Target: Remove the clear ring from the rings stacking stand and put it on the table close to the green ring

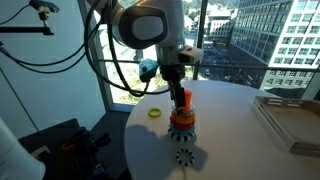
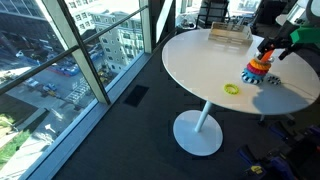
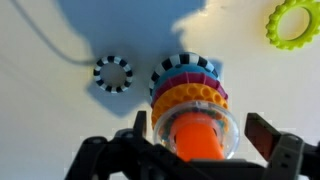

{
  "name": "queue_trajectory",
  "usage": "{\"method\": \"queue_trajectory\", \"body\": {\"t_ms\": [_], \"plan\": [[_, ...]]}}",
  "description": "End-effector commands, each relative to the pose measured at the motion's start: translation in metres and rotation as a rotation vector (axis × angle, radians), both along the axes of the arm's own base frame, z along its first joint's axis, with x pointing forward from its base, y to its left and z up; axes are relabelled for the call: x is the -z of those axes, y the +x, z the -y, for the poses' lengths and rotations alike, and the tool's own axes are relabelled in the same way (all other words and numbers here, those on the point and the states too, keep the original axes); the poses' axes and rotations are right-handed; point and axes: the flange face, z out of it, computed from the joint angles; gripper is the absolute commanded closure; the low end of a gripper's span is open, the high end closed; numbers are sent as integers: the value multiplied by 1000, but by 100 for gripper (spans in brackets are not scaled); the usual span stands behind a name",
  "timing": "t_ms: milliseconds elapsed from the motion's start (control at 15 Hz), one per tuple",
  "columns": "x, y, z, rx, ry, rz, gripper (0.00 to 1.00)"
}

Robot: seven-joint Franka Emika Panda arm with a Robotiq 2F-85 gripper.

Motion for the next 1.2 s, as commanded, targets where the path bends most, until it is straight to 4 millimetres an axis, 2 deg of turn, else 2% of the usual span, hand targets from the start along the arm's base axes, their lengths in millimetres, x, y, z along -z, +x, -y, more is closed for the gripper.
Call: {"method": "queue_trajectory", "body": {"t_ms": [0, 867, 933, 1000, 1067, 1133], "plan": [[6, 4, -2, 15, 13, 15, 0], [18, 12, -3, 24, 14, 80, 0], [19, 12, -3, 24, 12, 84, 8], [19, 13, -3, 24, 12, 86, 27], [18, 12, -2, 24, 11, 91, 33], [16, 12, -2, 26, 12, 93, 34]]}}
